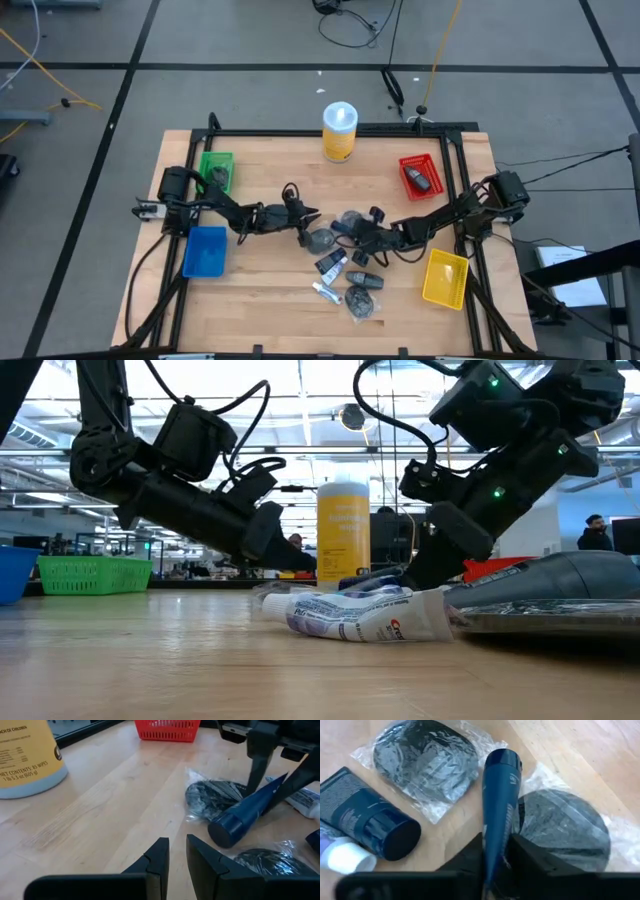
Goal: Pick & Place Travel size toiletries
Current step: Put the shaving cream into the yellow bin
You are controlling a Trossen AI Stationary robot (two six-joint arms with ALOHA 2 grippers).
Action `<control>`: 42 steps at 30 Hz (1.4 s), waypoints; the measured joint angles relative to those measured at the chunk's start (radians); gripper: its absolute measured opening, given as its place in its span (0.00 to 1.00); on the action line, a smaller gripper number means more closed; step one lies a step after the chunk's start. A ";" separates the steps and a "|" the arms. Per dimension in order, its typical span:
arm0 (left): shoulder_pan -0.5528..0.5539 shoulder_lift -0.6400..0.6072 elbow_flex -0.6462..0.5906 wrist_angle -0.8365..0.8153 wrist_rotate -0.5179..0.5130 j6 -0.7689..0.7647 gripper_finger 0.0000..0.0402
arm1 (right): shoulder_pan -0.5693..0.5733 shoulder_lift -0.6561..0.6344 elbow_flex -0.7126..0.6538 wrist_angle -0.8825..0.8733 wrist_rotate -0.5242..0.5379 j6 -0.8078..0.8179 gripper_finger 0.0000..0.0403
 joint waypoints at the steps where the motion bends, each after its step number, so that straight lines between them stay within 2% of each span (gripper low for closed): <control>1: 0.000 0.000 0.000 0.000 0.000 0.000 0.17 | 0.001 -0.011 -0.001 -0.003 -0.003 -0.004 0.13; 4: 0.000 0.000 0.000 -0.003 0.000 0.000 0.17 | 0.001 -0.053 -0.003 -0.010 -0.008 -0.007 0.04; 6: 0.000 0.000 0.000 -0.006 0.000 0.000 0.17 | 0.007 -0.101 -0.003 -0.034 -0.010 -0.007 0.02; 12: 0.000 -0.001 0.000 -0.025 0.000 -0.003 0.17 | 0.049 -0.285 -0.002 -0.144 -0.014 0.069 0.06; 18: 0.000 -0.001 0.000 -0.051 0.001 -0.008 0.17 | 0.081 -0.442 -0.001 -0.328 -0.029 0.133 0.05; 25: 0.000 -0.001 0.000 -0.052 0.001 -0.014 0.17 | 0.057 -0.371 -0.055 -0.381 0.010 0.232 0.07; 34: 0.000 -0.001 0.000 -0.053 0.001 -0.015 0.17 | -0.063 -0.262 -0.150 -0.347 0.048 0.344 0.09; 38: 0.000 -0.001 0.000 -0.054 0.001 -0.015 0.17 | -0.086 -0.270 -0.152 -0.331 0.020 0.294 0.18; 42: 0.000 -0.001 0.000 -0.059 0.001 -0.015 0.17 | -0.101 -0.323 -0.155 -0.305 -0.016 0.235 0.33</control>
